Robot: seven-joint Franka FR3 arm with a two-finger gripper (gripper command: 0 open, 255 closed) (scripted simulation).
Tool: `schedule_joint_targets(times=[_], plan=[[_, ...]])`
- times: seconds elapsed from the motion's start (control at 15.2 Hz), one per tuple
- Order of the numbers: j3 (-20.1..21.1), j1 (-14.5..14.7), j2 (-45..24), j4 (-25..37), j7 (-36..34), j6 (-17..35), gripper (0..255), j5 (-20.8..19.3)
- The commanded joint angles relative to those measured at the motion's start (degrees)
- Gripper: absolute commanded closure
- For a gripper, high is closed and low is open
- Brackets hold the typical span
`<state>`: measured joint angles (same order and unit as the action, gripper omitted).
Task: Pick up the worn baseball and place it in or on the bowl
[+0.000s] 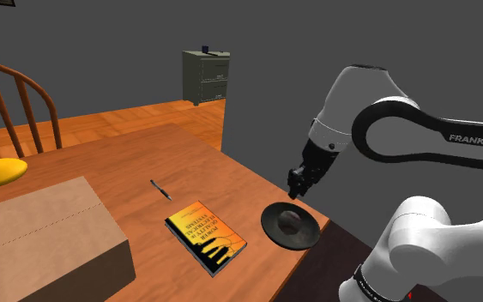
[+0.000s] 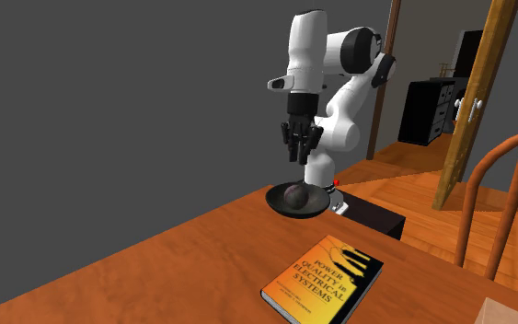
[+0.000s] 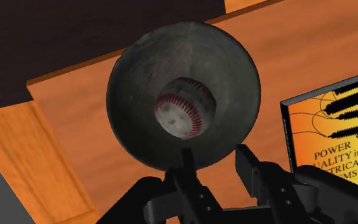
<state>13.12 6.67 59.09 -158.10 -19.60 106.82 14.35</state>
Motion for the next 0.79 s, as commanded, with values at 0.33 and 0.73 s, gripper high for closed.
schedule_joint_targets(times=[0.33,0.73], plan=[[1.12,1.76,1.99,-11.56,-0.62,8.05,0,4.19],[2.73,2.76,-1.08,-14.88,-0.39,14.41,0,6.15]])
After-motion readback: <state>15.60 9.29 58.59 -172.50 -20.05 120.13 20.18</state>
